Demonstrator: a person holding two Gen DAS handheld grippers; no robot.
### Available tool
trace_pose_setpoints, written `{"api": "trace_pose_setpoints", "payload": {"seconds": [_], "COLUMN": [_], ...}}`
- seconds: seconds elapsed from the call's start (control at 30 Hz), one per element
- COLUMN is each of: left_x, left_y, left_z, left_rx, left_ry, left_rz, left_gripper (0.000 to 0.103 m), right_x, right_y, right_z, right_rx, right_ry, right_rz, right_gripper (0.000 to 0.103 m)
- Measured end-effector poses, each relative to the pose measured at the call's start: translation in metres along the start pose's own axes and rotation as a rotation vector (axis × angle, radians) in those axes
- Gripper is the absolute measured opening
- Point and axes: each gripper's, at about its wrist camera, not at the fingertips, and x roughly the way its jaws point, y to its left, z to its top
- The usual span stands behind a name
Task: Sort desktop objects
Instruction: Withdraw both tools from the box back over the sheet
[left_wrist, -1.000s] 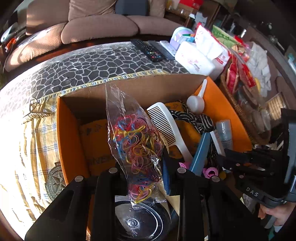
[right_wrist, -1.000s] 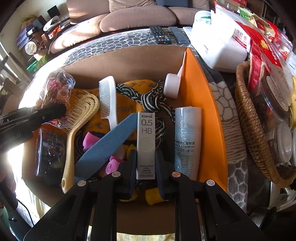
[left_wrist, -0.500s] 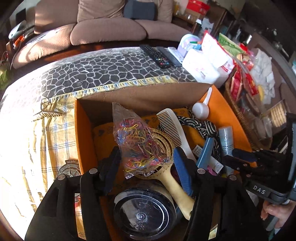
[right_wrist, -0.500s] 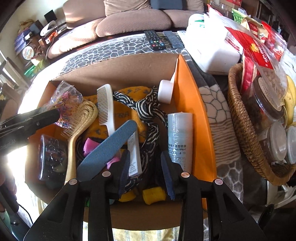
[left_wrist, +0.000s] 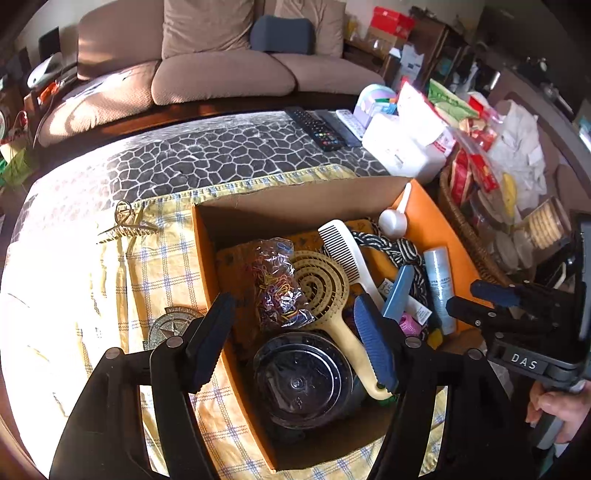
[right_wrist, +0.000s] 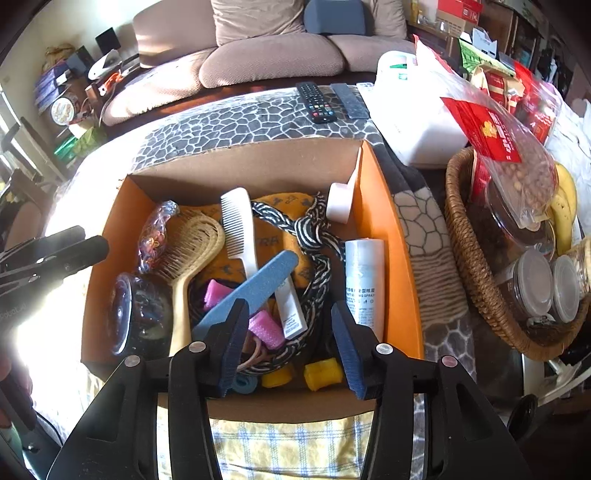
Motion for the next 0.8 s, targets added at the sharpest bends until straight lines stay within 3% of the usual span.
{"api": "trace_pose_setpoints", "payload": {"seconds": [0.13,0.23,0.27,0.33,0.5,0.67,0.8], "left_x": [-0.014,-0.022,-0.025,-0.033,-0.05,-0.062,-0.074], "left_y": [0.002,0.004,0.004,0.008,0.021,0.033,0.039], "left_z": [-0.008,-0.015,-0.017,-0.021,-0.027,-0.037,-0.044], "left_rx": [0.004,0.012,0.01,-0.005,-0.047,-0.054,-0.043], "left_ry": [-0.002,0.005,0.005,-0.015,-0.042,-0.046,-0.057], "left_rz": [0.003,-0.012,-0.013,-0.026,-0.038,-0.078,-0.061], "left_gripper": [0.069,0.07,0.073,0.092,0.099,0.103,0.103], "right_x": [-0.008,-0.015,-0.016,-0.02,-0.031,-0.041,-0.046], "right_y": [0.011,0.019,0.022,0.028,0.041,0.051,0.065], "right_z": [0.0,-0.001,-0.001,-0.002,-0.004,-0.005,-0.006], "right_rx": [-0.003,-0.004,-0.004,-0.006,-0.018,-0.006,-0.018], "right_ry": [-0.008,-0.012,-0.015,-0.02,-0.039,-0.053,-0.057], "right_rz": [0.015,0.021,0.02,0.015,-0.003,0.005,0.0], "right_gripper": [0.07,0.078,0.079,0.085,0.101,0.102,0.102]}}
